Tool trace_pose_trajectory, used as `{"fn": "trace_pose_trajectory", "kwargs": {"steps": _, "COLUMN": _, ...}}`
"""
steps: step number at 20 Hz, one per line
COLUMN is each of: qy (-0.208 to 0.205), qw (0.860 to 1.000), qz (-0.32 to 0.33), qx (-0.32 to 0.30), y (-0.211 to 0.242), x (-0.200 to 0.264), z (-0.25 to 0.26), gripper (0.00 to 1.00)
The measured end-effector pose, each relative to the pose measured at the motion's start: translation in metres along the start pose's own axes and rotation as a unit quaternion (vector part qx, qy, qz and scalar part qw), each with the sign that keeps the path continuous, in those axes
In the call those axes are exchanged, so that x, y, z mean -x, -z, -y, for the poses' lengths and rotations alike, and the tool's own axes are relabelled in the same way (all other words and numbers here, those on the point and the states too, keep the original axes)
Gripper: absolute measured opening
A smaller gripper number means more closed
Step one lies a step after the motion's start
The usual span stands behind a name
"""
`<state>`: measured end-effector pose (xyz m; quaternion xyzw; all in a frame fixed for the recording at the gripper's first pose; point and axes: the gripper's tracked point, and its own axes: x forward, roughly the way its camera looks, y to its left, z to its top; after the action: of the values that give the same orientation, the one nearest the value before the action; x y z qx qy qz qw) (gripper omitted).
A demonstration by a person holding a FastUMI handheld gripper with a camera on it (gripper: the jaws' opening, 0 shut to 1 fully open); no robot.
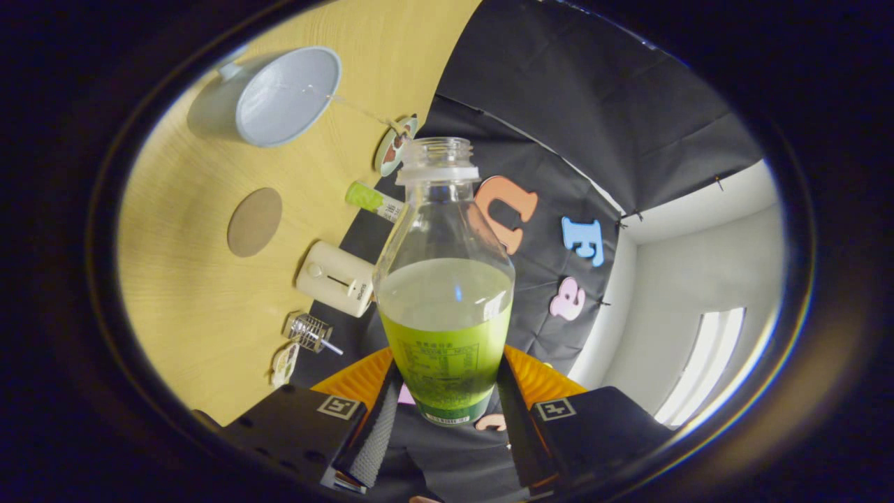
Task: Take the bottle from table, then pour the juice into the cup, finally place the bottle on the coaster
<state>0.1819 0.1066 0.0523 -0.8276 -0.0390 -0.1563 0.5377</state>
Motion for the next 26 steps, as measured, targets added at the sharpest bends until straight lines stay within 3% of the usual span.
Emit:
{"fn": "trace_pose_trajectory", "kwargs": {"steps": 19, "qy": 0.01, "qw": 1.0, "qz": 0.003, "qx": 0.002, "y": -0.007, "x": 0.002, "z": 0.001, "gripper": 0.76}}
{"fn": "trace_pose_trajectory", "kwargs": {"steps": 26, "qy": -0.047, "qw": 0.996, "qz": -0.012, "qx": -0.073, "y": -0.006, "x": 0.008, "z": -0.028, "gripper": 0.77}}
